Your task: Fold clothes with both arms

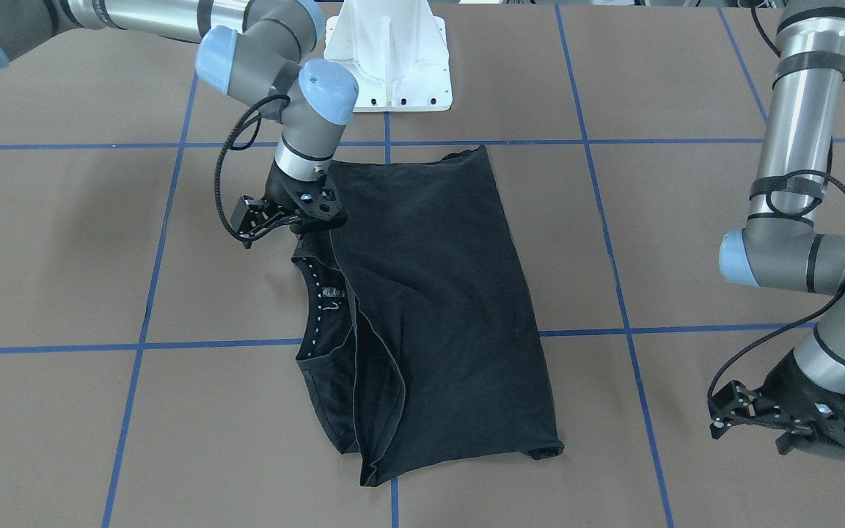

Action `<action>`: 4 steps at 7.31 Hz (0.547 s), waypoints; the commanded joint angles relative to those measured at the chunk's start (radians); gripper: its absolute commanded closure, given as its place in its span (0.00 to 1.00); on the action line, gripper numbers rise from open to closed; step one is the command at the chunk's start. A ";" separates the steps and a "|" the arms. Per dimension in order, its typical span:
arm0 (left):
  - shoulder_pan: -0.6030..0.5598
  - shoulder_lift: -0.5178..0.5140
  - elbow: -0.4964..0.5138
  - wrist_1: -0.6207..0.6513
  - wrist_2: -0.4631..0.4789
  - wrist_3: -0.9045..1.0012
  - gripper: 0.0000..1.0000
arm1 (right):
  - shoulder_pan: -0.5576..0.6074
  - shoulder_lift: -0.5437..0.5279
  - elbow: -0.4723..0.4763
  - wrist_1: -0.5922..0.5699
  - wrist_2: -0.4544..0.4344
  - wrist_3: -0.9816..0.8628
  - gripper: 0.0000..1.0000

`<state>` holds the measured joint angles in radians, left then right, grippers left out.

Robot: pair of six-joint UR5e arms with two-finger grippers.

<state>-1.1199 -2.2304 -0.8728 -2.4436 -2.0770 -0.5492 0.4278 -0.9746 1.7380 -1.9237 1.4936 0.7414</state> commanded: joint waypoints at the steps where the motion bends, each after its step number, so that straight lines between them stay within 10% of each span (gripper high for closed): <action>1: 0.002 0.000 0.000 0.000 0.000 0.000 0.00 | -0.012 -0.035 0.057 0.002 0.007 -0.001 0.01; 4: 0.003 0.000 0.000 0.000 0.000 0.000 0.00 | 0.055 0.240 -0.177 0.018 0.029 0.032 0.01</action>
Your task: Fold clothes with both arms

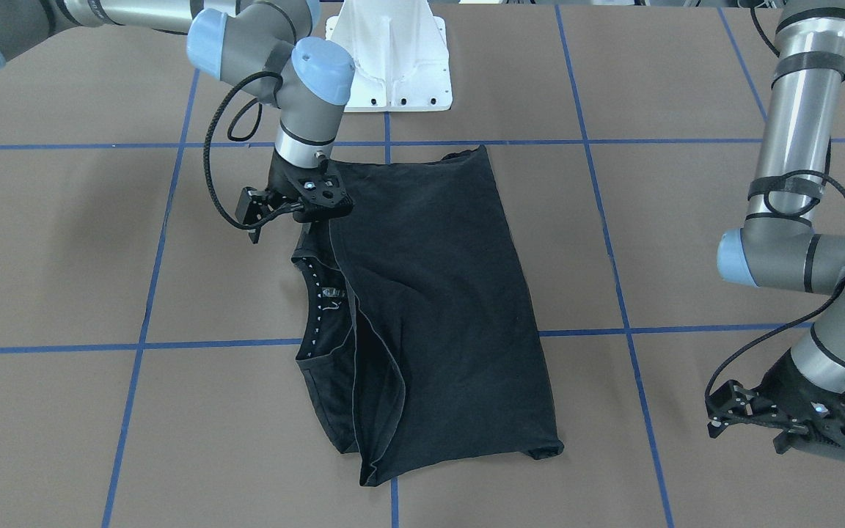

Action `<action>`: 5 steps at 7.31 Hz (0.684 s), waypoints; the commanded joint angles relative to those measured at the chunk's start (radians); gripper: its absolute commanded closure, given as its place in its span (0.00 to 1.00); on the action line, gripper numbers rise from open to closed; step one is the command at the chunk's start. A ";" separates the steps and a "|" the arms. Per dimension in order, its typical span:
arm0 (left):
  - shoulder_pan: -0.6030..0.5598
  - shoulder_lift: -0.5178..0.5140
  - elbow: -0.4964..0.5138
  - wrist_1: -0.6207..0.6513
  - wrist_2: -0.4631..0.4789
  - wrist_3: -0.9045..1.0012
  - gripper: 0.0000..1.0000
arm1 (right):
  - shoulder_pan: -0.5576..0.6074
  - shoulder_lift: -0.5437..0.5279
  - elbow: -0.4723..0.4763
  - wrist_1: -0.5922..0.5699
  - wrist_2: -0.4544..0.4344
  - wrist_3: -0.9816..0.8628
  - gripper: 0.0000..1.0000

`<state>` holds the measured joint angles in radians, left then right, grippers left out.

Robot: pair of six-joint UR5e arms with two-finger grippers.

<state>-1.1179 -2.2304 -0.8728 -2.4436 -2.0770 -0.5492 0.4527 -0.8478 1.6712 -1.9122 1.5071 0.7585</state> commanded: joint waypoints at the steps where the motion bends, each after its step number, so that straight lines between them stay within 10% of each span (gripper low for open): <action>1: 0.001 0.000 -0.002 0.000 0.000 0.000 0.00 | 0.061 0.187 -0.225 0.078 0.028 0.019 0.01; 5: 0.003 0.009 -0.018 0.000 -0.002 -0.015 0.00 | 0.138 0.427 -0.725 0.390 0.053 0.045 0.01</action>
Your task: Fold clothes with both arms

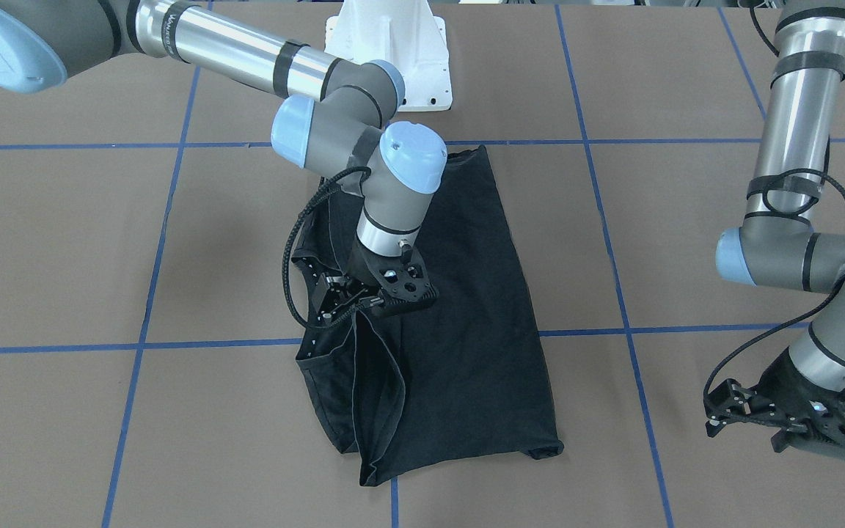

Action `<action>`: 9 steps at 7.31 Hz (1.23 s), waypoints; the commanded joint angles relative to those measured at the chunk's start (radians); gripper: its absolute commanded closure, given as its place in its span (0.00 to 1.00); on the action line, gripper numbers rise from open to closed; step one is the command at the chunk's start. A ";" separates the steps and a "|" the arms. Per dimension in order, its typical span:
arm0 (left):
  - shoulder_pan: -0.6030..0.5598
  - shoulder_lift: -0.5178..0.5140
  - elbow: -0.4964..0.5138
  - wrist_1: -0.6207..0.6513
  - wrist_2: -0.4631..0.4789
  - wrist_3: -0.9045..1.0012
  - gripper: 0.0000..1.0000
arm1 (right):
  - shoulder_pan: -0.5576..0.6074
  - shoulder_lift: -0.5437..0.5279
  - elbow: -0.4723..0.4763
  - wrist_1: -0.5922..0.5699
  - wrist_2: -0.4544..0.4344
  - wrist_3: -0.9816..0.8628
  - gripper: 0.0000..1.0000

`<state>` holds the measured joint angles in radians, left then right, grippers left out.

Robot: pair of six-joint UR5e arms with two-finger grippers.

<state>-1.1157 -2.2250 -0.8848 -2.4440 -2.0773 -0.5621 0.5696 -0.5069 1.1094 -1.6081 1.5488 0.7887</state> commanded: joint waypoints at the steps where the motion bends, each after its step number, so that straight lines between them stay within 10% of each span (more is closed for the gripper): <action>1: 0.001 0.004 -0.008 0.000 0.000 -0.004 0.00 | 0.030 0.118 -0.275 0.179 0.011 0.021 0.01; 9: 0.005 0.004 -0.008 0.000 0.000 -0.004 0.00 | 0.096 0.032 -0.265 0.162 0.023 -0.137 0.01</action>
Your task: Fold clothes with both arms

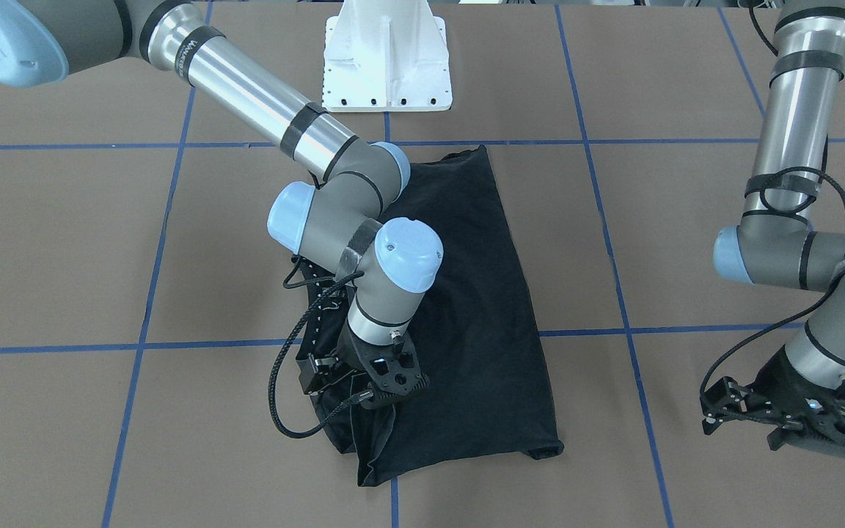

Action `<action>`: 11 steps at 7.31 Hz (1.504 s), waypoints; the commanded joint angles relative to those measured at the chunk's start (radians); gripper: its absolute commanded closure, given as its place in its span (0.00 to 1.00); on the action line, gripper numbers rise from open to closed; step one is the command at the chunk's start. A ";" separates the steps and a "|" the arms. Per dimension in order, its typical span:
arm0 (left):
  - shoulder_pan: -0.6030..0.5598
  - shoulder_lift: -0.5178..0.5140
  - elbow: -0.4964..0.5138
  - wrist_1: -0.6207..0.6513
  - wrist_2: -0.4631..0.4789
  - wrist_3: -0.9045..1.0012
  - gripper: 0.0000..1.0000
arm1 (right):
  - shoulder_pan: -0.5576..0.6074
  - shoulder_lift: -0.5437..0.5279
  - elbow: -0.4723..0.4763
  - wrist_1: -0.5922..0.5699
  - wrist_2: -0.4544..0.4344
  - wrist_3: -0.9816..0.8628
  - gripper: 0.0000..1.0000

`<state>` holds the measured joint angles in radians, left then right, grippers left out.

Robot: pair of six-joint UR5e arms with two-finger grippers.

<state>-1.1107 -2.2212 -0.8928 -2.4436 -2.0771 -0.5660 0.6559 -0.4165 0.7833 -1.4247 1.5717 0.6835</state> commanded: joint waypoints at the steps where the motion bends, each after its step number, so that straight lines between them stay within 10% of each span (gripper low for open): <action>1: 0.000 0.000 0.000 0.000 0.000 0.000 0.00 | 0.019 -0.135 0.199 -0.070 0.002 -0.065 0.01; 6: 0.029 0.060 -0.165 0.006 -0.038 -0.200 0.00 | 0.050 -0.400 0.654 -0.120 0.212 0.185 0.01; 11: 0.329 0.357 -0.683 0.005 0.007 -0.630 0.00 | -0.160 -0.784 1.104 -0.020 0.133 0.531 0.00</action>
<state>-0.8669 -1.9418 -1.4488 -2.4382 -2.1040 -1.0859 0.5596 -1.1329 1.7994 -1.4482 1.7537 1.1408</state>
